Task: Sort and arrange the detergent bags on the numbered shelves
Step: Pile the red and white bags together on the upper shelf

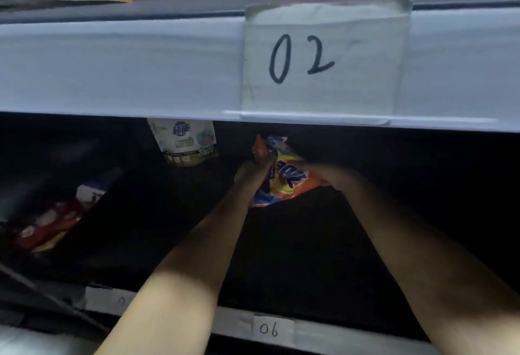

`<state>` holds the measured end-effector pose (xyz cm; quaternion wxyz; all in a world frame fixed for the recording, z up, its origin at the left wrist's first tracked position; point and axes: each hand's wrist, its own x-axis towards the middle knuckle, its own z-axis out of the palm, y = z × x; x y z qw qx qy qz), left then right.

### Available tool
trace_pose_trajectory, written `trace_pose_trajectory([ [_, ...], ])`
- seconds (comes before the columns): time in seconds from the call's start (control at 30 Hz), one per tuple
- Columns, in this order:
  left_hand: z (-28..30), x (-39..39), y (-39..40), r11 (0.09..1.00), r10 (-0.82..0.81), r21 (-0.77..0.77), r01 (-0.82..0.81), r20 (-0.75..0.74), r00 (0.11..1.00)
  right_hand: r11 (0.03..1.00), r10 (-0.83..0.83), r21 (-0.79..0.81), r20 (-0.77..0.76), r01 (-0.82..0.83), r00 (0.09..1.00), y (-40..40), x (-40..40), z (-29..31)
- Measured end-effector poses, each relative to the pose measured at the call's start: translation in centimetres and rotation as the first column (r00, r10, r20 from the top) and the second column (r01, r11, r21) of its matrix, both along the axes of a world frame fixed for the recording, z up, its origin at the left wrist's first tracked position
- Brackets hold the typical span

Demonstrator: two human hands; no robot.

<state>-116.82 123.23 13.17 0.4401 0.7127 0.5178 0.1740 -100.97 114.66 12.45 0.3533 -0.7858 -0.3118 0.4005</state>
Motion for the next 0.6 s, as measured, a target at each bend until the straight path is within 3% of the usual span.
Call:
trace_pose_trajectory([
  [0.1,-0.5,0.7,-0.2,0.989,0.02,0.147,-0.005,-0.102,0.995,0.999,0.023,-0.022,-0.039,-0.024,0.999,-1.1,-1.5,1.3],
  [0.2,-1.0,0.3,-1.2,0.983,-0.001,0.182,0.007,-0.031,1.0,0.998,0.023,0.058,-0.077,-0.019,0.997,-2.3,-2.8,1.5],
  [0.43,-0.6,-6.0,-4.6,1.0,0.005,-0.021,0.002,0.346,0.938,0.987,-0.014,0.155,-0.203,0.046,0.979,-7.9,-7.8,2.4],
  [0.6,0.8,-12.5,-7.7,0.978,0.066,-0.204,0.036,0.471,0.88,0.932,-0.136,0.282,-0.313,0.229,0.94,-13.3,-13.0,1.7],
])
